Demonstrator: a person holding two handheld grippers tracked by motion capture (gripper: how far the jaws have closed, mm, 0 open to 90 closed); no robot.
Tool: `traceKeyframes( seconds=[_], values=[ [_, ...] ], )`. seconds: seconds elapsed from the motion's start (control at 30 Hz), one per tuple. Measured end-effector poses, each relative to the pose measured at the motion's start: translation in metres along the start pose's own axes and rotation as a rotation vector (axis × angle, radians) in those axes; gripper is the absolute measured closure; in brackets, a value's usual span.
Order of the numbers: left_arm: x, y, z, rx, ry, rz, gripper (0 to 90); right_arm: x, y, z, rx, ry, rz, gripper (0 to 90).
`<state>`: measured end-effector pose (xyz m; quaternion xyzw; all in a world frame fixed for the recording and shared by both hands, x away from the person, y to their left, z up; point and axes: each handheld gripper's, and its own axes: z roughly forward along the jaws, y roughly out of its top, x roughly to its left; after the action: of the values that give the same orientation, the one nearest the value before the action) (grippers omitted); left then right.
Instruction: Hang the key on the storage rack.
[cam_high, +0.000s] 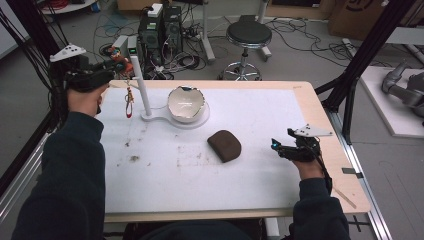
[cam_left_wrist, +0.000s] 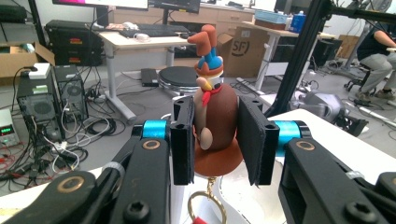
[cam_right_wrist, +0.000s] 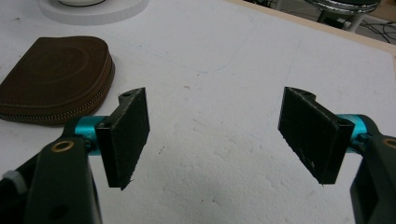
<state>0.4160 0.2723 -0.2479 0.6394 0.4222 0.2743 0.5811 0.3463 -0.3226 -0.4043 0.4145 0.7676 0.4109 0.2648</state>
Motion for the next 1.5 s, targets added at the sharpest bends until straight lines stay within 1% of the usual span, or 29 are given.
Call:
traceKeyframes(
  seconds=[0.13,0.2,0.3,0.33,0.43,0.47,0.53,0.6,0.63,0.7,0.73,1.07,1.13,1.2,1.27,1.4,1.47,1.5],
  values=[
    [0.001,0.0,0.004,0.001,0.001,-0.004,67.2,0.0,0.0,0.0,0.001,0.001,0.003,25.2],
    [0.0,0.0,0.006,-0.005,-0.006,-0.009,67.2,0.0,0.0,0.0,0.0,0.002,0.004,25.2],
    [0.0,0.002,0.008,-0.009,0.005,-0.006,67.2,0.0,-0.001,0.0,0.002,0.004,0.005,25.1],
    [0.0,0.002,0.008,-0.014,0.01,-0.012,67.2,0.0,-0.001,0.0,0.005,0.004,0.005,25.1],
    [0.002,0.004,0.009,-0.029,0.003,-0.04,67.2,0.0,-0.001,0.0,0.003,0.004,0.005,25.1],
    [0.002,0.005,0.01,-0.034,0.001,-0.043,67.2,0.0,-0.001,0.0,0.006,0.003,0.003,25.2],
    [0.002,0.006,0.011,-0.032,0.018,-0.033,67.1,0.0,-0.001,0.001,0.006,0.003,0.003,25.2],
    [0.003,0.006,0.012,-0.033,0.024,-0.039,67.2,0.0,-0.001,0.001,0.006,0.004,0.004,25.2],
    [0.003,0.005,0.014,-0.037,0.017,-0.053,67.2,0.0,-0.001,0.001,0.005,0.008,0.0,25.2],
    [0.003,0.005,0.014,-0.036,0.018,-0.049,67.1,0.0,-0.001,0.001,0.005,0.009,0.0,25.2],
    [0.002,0.005,0.015,-0.037,0.013,-0.049,67.1,0.0,-0.001,0.001,0.01,0.007,0.007,25.2],
    [-0.007,0.005,0.018,-0.029,-0.012,-0.039,67.1,0.0,-0.001,0.001,0.01,0.009,0.005,25.3],
    [-0.007,0.005,0.019,-0.023,-0.006,-0.034,67.1,0.0,-0.001,0.001,0.012,0.009,0.007,25.3],
    [-0.006,0.004,0.02,-0.012,0.013,-0.028,67.1,0.0,-0.001,0.001,0.013,0.011,0.002,25.3],
    [-0.003,0.001,0.021,-0.01,0.04,-0.032,67.1,0.001,-0.001,0.001,0.013,0.012,0.001,25.3],
    [0.004,-0.01,0.017,-0.013,0.072,-0.039,67.0,0.0,-0.001,0.0,0.012,0.012,0.004,25.4],
    [0.009,-0.018,0.012,-0.018,0.09,-0.051,67.0,0.0,-0.002,0.001,0.014,0.011,0.007,25.5],
    [0.011,-0.022,0.008,-0.026,0.092,-0.061,67.0,0.0,-0.002,0.001,0.014,0.011,0.007,25.5]
  ],
)
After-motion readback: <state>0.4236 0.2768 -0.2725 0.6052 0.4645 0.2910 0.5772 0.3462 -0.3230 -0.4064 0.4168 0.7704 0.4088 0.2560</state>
